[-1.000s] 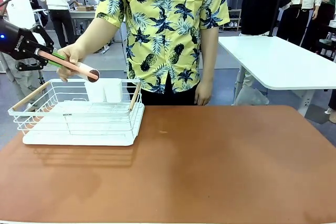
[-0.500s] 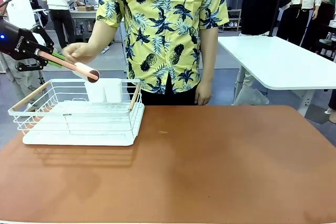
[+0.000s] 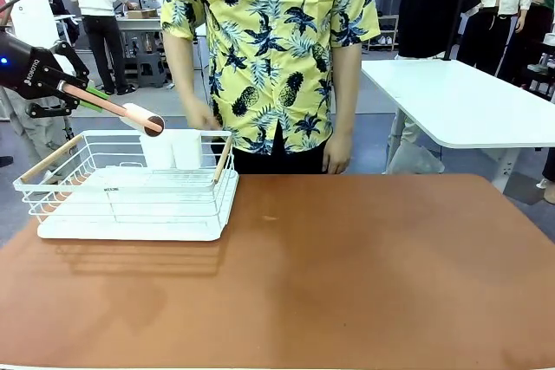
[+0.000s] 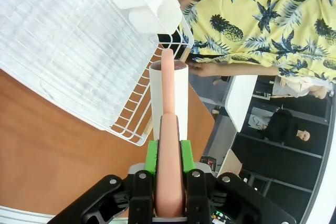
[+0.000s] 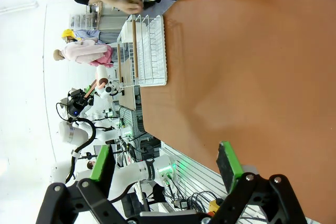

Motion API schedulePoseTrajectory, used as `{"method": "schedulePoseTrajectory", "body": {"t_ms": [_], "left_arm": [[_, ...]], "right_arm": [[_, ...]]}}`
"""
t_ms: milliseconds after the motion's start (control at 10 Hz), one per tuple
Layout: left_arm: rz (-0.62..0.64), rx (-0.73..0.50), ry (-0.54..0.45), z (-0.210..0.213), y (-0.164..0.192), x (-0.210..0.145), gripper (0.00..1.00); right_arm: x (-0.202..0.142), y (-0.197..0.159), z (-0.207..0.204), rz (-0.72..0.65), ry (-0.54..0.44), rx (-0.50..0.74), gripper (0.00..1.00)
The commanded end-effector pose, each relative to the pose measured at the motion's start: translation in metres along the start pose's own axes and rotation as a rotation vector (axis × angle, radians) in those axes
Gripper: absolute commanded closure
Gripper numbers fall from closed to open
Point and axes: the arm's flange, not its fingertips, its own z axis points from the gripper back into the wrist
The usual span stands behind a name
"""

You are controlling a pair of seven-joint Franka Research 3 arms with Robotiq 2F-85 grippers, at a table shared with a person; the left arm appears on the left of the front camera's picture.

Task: Clean the table.
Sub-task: Clean the table with the Lint Roller when the human lifts the Dish drying rack.

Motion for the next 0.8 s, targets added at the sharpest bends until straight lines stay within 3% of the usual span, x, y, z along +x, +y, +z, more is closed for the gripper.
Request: {"method": "schedulePoseTrajectory", "body": {"t_ms": [0,700], "left_arm": [[0.003,-0.003,0.0,0.0002,-0.0006,0.0001,0.99],[0.003,-0.003,0.0,0.0002,-0.0006,0.0001,0.99]], "right_arm": [[-0.0005,0.0019,0.0011,0.006,0.0,0.005,0.0],[-0.0005,0.0019,0.0011,0.006,0.0,0.005,0.0]]}}
